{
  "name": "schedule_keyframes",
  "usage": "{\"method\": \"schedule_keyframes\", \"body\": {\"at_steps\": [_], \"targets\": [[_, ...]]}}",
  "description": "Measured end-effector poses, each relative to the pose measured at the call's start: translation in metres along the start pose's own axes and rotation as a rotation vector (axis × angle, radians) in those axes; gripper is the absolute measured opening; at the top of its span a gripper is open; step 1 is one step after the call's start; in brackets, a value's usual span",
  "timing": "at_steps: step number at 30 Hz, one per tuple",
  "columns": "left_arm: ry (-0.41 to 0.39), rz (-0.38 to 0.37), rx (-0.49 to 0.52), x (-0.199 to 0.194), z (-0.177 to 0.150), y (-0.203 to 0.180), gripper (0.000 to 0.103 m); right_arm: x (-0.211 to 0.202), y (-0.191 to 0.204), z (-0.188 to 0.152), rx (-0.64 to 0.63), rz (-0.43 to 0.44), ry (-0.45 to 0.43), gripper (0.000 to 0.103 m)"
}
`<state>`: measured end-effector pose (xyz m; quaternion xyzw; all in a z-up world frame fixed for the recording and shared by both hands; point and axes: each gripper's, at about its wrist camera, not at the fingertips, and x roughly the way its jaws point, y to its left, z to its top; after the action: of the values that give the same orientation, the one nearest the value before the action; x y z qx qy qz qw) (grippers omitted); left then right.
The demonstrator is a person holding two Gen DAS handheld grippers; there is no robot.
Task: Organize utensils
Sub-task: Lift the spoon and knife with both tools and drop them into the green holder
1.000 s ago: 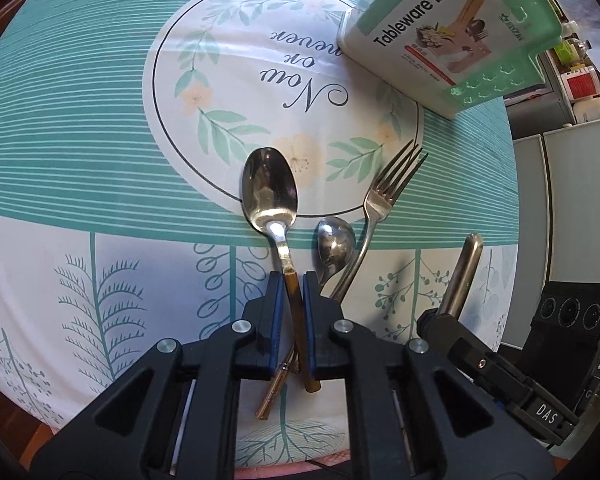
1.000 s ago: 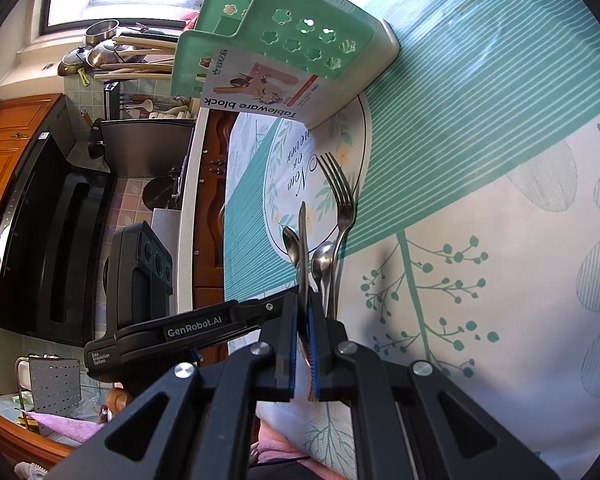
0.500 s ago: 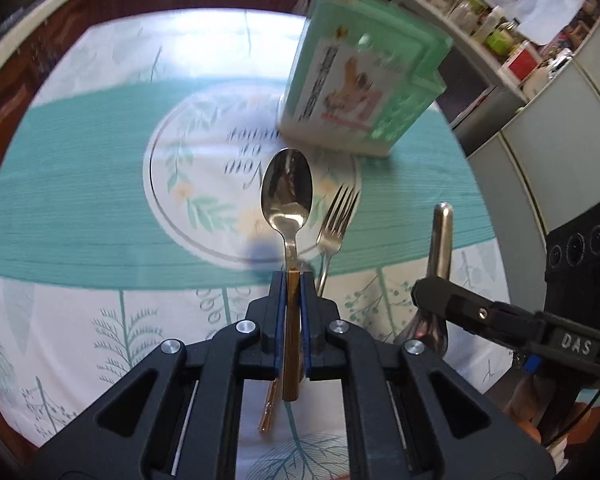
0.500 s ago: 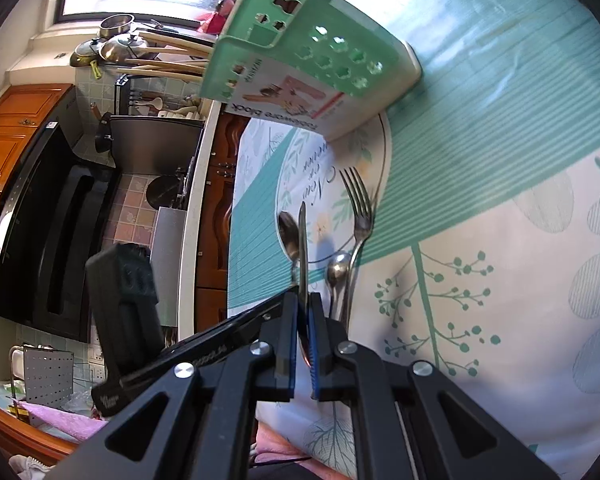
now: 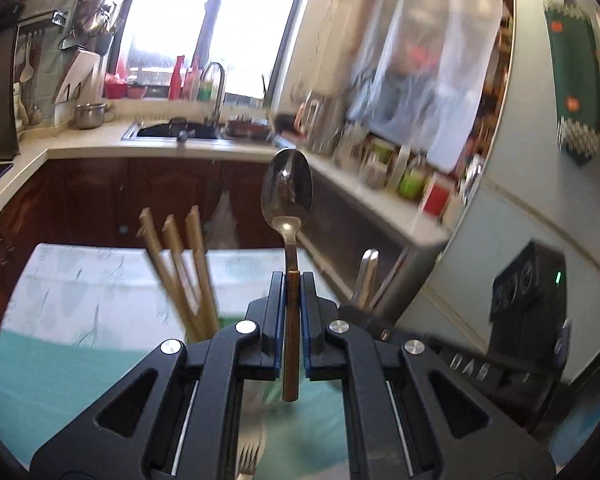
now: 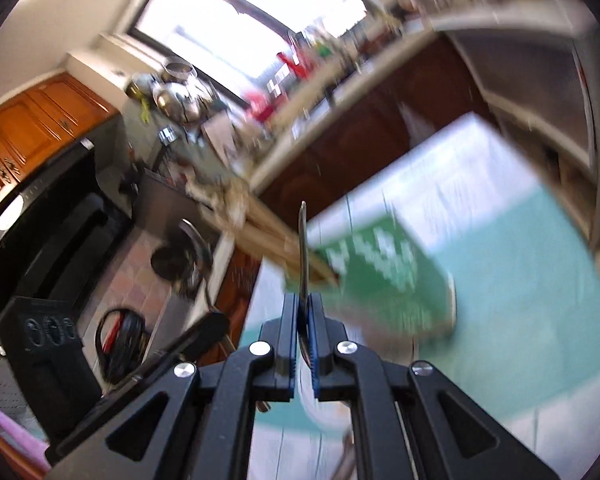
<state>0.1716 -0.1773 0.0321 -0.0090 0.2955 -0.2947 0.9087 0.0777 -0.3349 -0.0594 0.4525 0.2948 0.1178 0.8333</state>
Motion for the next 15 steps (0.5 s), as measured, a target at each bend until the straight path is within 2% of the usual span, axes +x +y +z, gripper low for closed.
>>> {"method": "schedule_keyframes", "body": {"at_steps": [2, 5, 11, 15], "targets": [[-0.031, 0.007, -0.018, 0.013, 0.01, 0.003, 0.004, 0.004, 0.002, 0.015, -0.018, 0.013, -0.053, 0.005], [-0.02, 0.021, -0.047, 0.045, 0.013, 0.012, 0.004, 0.018, -0.003, 0.03, -0.037, 0.021, -0.109, 0.005], [0.041, 0.039, -0.042, 0.116, -0.009, 0.025, 0.004, 0.047, -0.018, 0.038, -0.092, 0.024, -0.124, 0.005], [0.041, 0.028, -0.028, 0.135, -0.025, 0.033, 0.004, 0.058, -0.03, 0.035, -0.106, 0.036, -0.122, 0.005]]}}
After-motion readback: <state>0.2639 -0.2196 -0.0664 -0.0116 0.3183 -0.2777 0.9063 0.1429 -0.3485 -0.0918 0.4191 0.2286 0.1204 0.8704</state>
